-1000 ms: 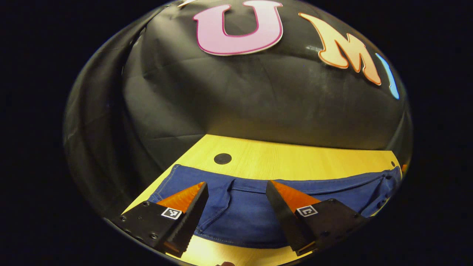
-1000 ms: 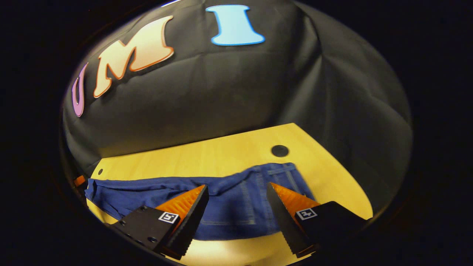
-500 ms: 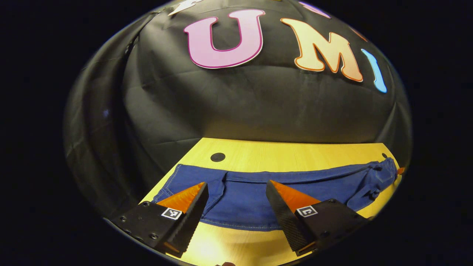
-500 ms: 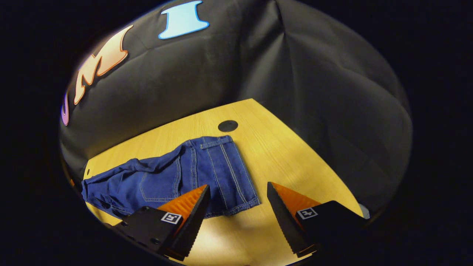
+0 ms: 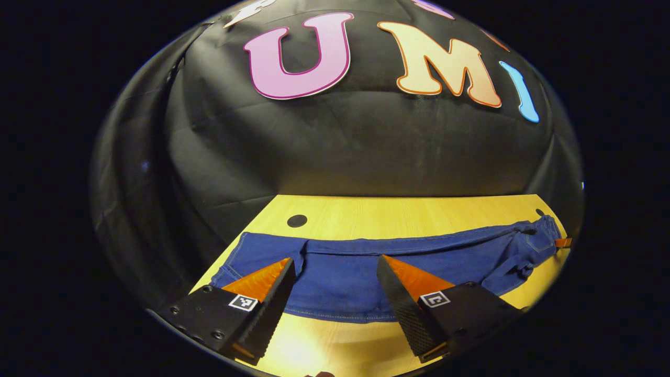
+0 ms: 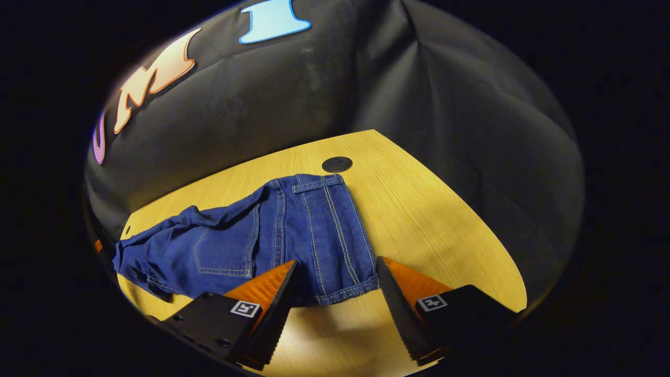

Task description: Grasp the waist and the cuffs of the jeans and fold them to make the two legs overlap; first hold the waist and fold one-third of the jeans toward the cuffs, then hold the cuffs and fold the remaining one-third in the same direction to finish folding.

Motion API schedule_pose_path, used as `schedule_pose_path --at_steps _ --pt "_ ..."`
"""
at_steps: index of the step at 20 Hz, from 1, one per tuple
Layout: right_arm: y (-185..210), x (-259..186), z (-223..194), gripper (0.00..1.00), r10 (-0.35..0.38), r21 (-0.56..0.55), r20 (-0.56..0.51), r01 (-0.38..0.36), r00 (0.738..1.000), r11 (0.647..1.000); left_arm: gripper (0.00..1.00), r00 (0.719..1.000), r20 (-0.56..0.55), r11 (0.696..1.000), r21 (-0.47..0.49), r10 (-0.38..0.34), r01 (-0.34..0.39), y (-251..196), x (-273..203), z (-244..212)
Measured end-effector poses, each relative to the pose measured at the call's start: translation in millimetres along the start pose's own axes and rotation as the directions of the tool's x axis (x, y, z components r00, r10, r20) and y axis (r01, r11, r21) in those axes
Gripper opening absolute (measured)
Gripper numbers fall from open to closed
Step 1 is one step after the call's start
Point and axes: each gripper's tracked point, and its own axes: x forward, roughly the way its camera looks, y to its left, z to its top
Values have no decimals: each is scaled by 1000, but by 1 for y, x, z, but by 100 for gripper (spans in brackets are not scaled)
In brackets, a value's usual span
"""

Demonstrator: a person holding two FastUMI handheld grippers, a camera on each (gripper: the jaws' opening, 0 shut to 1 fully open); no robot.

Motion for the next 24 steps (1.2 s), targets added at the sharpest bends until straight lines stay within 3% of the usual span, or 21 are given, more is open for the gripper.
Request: schedule_pose_path --at_steps 1,3,5,7,11,12,13,17,22,24 --pt "5 5 -5 87 19 19 -12 -19 1000 1000 96 1000 -4 1000 -2 2 -2 -1 0 1" --pt "8 5 -3 58 29 51 5 -29 1000 998 96 1000 -4 1000 -9 4 -4 -1 1 2" --pt "9 2 -2 41 45 91 0 -45 999 995 96 1000 -9 1000 -18 5 -5 -1 1 2" --pt "9 2 -3 33 60 130 -1 -59 998 990 96 1000 -8 1000 -19 5 -5 -2 2 4" --pt "11 2 2 32 30 65 47 -33 998 997 96 1000 -6 999 -34 -2 1 -4 1 6" --pt "12 3 0 29 28 95 35 -31 999 995 96 1000 -8 999 -41 -13 12 -6 0 7" --pt "11 0 0 19 21 107 34 -24 999 994 96 1000 -11 999 -42 -19 18 -6 -1 7" --pt "12 -2 5 9 1 109 36 -5 999 994 96 1000 -14 999 -27 -24 23 -7 -1 9" --pt "20 -27 29 4 37 164 88 -51 995 985 96 999 13 999 -16 -43 43 -9 -4 13" --pt "38 -51 56 2 96 204 146 -125 985 971 96 998 27 998 -14 -59 59 -8 -6 13"
